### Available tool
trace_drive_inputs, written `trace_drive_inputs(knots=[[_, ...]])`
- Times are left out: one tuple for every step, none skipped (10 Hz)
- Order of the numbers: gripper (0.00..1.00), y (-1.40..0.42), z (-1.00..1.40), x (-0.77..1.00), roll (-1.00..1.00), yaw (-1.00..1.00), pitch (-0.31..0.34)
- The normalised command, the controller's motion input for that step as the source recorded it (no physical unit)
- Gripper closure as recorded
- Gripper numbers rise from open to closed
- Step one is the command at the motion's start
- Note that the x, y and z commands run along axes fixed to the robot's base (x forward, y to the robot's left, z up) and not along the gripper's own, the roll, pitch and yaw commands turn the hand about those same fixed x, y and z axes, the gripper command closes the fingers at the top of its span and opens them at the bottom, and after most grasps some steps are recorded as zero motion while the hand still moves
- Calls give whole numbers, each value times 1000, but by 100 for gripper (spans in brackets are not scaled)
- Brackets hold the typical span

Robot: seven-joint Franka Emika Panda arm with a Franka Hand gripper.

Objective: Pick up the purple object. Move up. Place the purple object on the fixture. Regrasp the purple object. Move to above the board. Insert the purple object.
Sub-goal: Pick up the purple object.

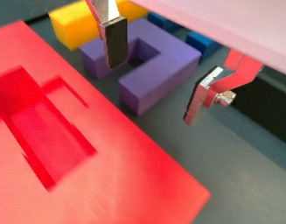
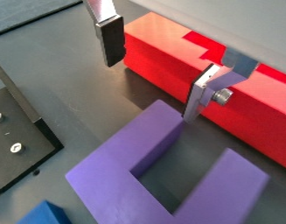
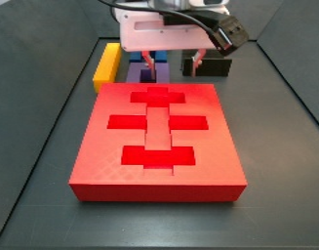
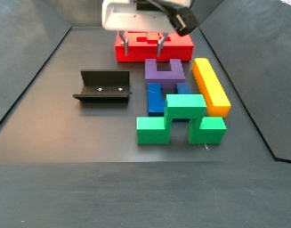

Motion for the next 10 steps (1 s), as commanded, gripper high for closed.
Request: trace_drive_inputs(knots=[[0,277,-209,-289,0,0,0],[0,251,-163,-191,0,0,0],[0,283,-109,-366,0,0,0],[0,63,-66,-251,0,0,0],[0,0,-71,0,-10,0,0],[0,0,-109,37,0,0,0],[0,-29,-137,109,0,0,0],[0,-91,-126,177,0,0,-33],[0,-80,-143,126,0,0,-33],[0,-126,-111,54,0,9,-11]])
